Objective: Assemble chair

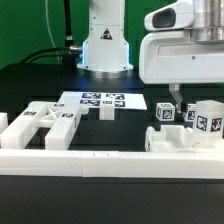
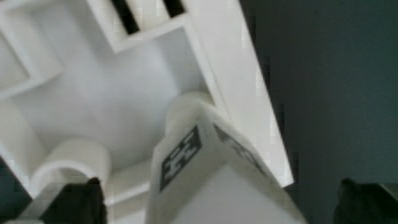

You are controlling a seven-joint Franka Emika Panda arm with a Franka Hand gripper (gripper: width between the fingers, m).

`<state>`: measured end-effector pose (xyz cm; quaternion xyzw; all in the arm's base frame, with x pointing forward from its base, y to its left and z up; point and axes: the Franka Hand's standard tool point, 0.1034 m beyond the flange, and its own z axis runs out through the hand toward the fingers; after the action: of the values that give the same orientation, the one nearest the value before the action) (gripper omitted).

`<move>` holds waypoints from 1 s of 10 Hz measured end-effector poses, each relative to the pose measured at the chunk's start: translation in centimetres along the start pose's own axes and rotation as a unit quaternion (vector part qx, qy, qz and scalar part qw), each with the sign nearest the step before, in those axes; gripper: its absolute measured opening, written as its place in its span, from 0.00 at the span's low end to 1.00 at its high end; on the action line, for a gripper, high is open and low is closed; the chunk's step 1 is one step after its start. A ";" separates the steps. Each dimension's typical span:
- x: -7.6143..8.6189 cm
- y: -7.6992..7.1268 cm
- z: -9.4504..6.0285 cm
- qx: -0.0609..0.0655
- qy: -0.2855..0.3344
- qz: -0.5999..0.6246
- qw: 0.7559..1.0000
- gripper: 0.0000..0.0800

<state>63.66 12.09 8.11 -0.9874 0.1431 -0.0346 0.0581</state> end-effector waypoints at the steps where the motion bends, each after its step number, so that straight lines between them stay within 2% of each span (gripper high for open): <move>1: 0.2 0.1 0.2 -0.003 0.000 -0.063 0.998 0.81; 7: 0.1 0.0 0.4 -0.013 0.001 -0.254 0.967 0.81; 8: 0.1 0.0 0.4 -0.013 0.001 -0.266 0.964 0.63; 9: 0.1 0.1 0.4 -0.013 0.001 -0.266 0.964 0.63; 10: 0.1 0.1 0.4 -0.013 0.001 -0.266 0.964 0.46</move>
Offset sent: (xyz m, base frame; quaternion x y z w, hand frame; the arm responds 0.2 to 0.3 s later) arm 0.0039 0.0038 -0.0022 -0.0018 -0.0029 -0.2136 0.9769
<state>63.79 12.02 7.68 -0.9905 -0.1240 -0.0481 0.0342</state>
